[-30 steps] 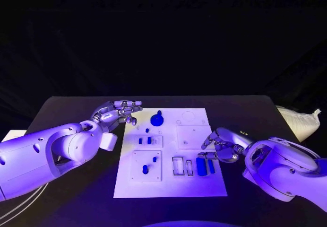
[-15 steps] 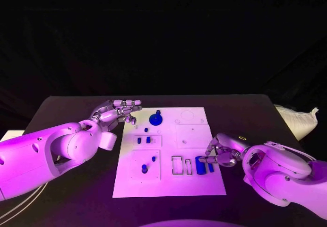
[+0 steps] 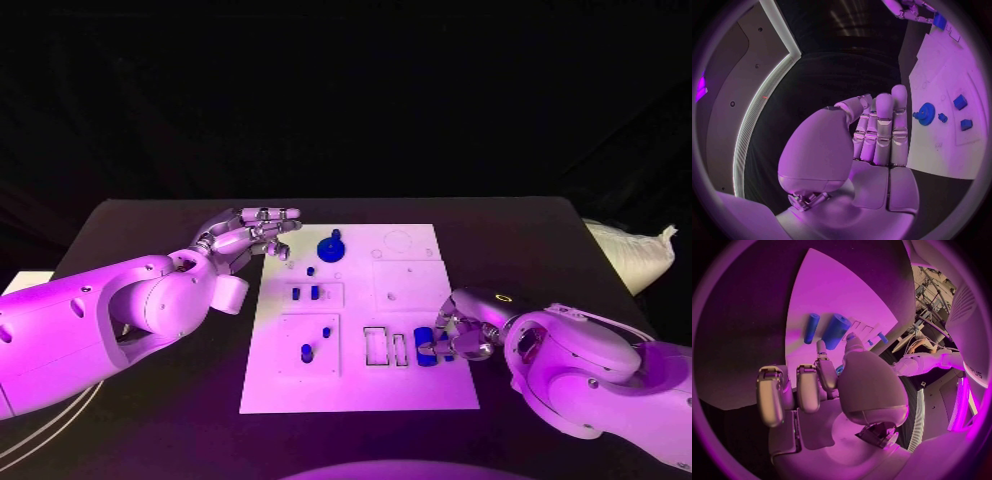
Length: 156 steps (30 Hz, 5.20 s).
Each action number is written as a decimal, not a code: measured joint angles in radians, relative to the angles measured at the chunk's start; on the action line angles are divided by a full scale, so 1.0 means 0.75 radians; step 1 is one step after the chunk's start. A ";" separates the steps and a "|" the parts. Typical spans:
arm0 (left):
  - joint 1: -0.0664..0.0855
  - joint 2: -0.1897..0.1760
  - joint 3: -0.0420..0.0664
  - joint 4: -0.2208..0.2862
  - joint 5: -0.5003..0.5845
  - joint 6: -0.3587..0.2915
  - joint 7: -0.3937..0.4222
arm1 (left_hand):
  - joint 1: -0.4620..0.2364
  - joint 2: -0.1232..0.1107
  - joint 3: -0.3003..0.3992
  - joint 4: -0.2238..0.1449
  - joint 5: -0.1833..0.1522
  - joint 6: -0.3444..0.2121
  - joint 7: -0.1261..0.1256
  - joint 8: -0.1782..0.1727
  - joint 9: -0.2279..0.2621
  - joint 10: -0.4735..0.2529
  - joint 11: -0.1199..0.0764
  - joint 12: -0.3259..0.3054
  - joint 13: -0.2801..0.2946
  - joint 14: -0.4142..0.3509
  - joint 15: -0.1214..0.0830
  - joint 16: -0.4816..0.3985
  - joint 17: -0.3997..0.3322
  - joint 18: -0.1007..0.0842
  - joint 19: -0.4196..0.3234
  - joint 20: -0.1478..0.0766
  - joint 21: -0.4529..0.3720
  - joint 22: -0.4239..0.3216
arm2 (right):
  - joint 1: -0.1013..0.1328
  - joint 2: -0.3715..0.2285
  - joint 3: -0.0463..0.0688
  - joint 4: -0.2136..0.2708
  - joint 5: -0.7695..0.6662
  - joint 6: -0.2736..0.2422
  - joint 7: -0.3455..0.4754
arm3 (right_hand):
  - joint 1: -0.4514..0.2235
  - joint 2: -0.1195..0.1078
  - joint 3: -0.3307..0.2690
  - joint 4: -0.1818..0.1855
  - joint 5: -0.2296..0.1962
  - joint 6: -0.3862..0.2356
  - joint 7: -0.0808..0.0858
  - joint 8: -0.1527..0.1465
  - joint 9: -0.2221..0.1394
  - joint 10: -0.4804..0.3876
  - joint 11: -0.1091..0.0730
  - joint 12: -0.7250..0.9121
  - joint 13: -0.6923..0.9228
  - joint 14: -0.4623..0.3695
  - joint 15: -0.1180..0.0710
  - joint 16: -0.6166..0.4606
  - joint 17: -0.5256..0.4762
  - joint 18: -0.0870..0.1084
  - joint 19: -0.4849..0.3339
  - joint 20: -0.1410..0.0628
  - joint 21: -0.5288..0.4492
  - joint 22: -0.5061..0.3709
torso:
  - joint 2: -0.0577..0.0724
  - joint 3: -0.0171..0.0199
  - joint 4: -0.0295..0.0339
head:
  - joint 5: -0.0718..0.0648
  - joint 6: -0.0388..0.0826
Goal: Assemble the parts on the task board
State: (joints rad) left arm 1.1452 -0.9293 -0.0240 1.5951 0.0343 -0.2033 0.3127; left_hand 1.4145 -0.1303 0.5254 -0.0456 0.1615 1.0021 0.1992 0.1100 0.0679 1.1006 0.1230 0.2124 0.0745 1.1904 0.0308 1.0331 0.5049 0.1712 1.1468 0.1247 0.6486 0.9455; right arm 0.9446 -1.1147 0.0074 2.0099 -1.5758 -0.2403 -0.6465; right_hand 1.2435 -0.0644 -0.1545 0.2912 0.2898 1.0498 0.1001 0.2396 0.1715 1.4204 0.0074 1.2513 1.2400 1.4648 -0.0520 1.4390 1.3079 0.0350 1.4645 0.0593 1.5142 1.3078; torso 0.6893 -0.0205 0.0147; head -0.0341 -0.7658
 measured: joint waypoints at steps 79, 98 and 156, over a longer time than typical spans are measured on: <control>-0.003 -0.004 -0.001 -0.001 0.000 0.014 -0.006 | 0.000 0.000 0.000 0.000 0.000 0.000 0.000 0.000 0.000 -0.005 -0.005 0.000 -0.001 0.000 0.000 0.000 -0.001 0.000 0.000 0.000 0.000 0.001 | -0.031 0.224 0.024 -0.044 0.364 -0.120 -0.039 | -0.057 0.146 -0.112 -0.002 0.092 -0.014 -0.024 0.088 0.198 -0.010 0.000 -0.108 0.088 0.000 -0.010 -0.008 0.000 0.002 0.005 -0.005 0.000 0.000 | 0.000 -0.0006 0.0006 | 0.036 -0.003; -0.003 -0.007 -0.001 -0.001 0.000 0.016 -0.007 | 0.000 0.000 -0.004 -0.004 0.000 0.000 0.000 0.000 0.000 -0.005 -0.005 0.006 -0.001 -0.001 0.000 0.000 -0.004 0.000 -0.005 -0.005 0.000 0.002 | -0.030 0.217 0.025 -0.032 0.266 -0.112 -0.053 | -0.028 0.103 -0.015 -0.050 -0.205 -0.035 -0.026 0.102 0.259 -0.024 -0.001 -0.174 0.017 0.000 -0.010 -0.029 0.000 0.003 0.005 -0.005 -0.010 0.000 | 0.001 0.0009 -0.0013 | 0.035 -0.004; -0.004 -0.007 -0.001 0.004 0.000 0.022 -0.008 | 0.000 0.000 -0.004 -0.004 0.000 0.000 0.000 0.000 0.000 -0.009 0.000 0.006 -0.002 -0.002 0.002 0.000 -0.005 0.000 -0.005 -0.005 0.000 0.003 | -0.023 -0.047 0.016 -0.012 -0.009 -0.010 -0.062 | 0.131 0.145 0.024 -0.079 -0.144 -0.037 -0.010 0.010 0.205 -0.009 0.006 -0.167 0.055 0.000 -0.008 -0.013 0.000 0.003 0.002 -0.012 0.000 0.000 | 0.001 -0.0005 -0.0060 | -0.011 0.000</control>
State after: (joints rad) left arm 1.1425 -0.9342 -0.0249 1.5978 0.0341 -0.1866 0.3070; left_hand 1.4144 -0.1304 0.5226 -0.0483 0.1615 1.0020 0.1992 0.1100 0.0679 1.0935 0.1231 0.2171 0.0732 1.1886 0.0326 1.0332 0.5008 0.1712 1.1432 0.1212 0.6486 0.9479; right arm 0.9276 -1.1502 0.0197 2.0006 -1.5828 -0.2477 -0.6933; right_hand 1.3414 0.0446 -0.1363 0.2320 0.1820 1.0223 0.0924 0.2472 0.3250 1.4135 0.0120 1.1259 1.2815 1.4651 -0.0582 1.4296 1.3075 0.0372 1.4660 0.0506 1.5142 1.3078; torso 0.6900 -0.0209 0.0102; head -0.0427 -0.7656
